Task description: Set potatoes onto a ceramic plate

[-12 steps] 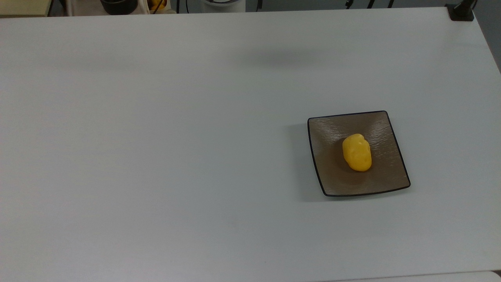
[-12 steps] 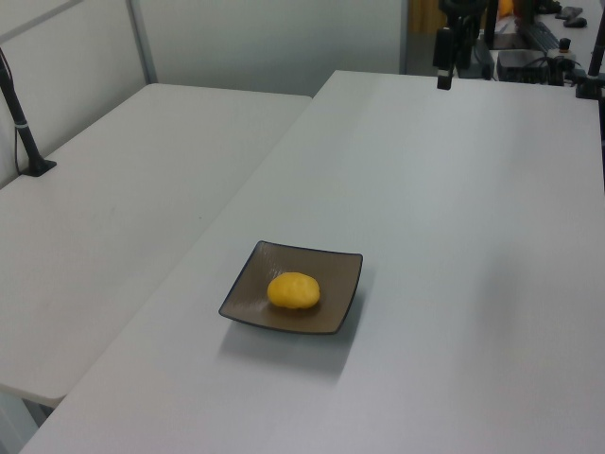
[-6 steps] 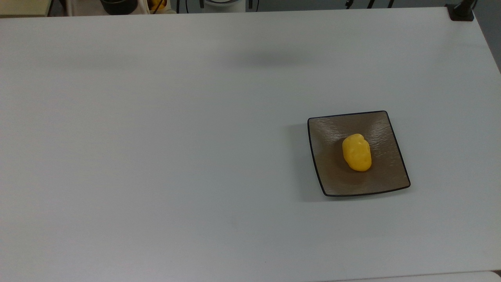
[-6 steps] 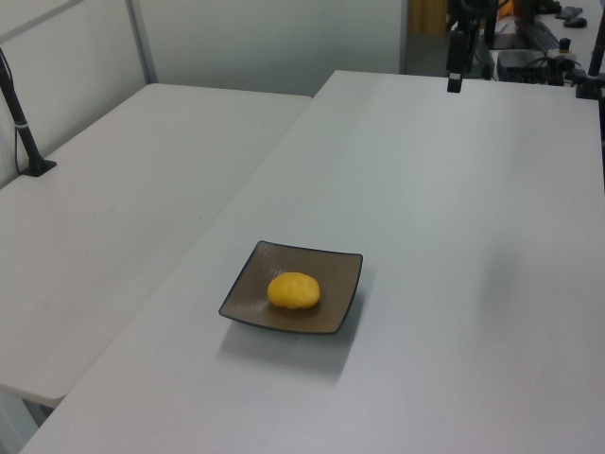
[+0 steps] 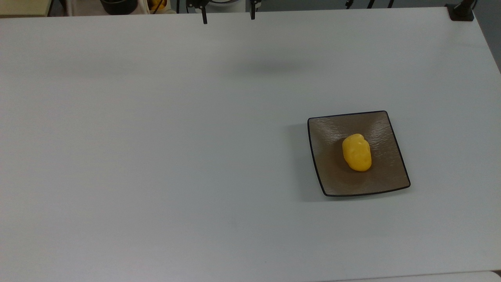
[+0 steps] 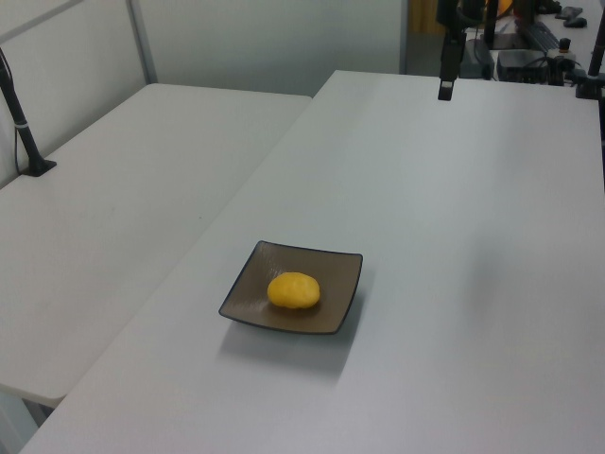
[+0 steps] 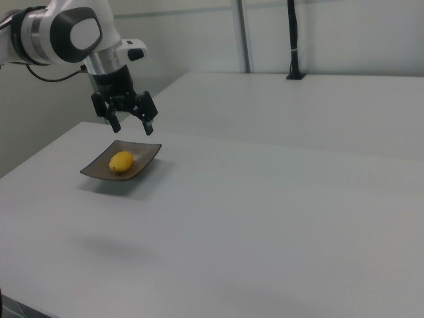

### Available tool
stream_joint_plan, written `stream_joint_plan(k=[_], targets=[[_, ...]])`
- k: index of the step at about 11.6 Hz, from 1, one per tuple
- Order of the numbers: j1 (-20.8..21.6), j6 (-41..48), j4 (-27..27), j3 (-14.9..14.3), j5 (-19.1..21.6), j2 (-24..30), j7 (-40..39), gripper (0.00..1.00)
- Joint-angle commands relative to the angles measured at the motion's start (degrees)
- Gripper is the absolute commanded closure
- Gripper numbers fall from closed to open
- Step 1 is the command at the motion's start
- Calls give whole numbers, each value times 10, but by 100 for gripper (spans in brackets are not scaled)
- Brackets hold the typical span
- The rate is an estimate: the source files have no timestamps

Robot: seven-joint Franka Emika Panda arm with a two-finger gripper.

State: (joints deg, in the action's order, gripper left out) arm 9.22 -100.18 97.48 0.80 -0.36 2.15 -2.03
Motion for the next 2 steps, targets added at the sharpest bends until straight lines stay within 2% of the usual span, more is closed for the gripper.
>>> stream_joint_plan(k=[1, 2], targets=[[5, -14, 8, -7, 13, 3, -15, 0], [6, -14, 8, -6, 13, 3, -14, 0]])
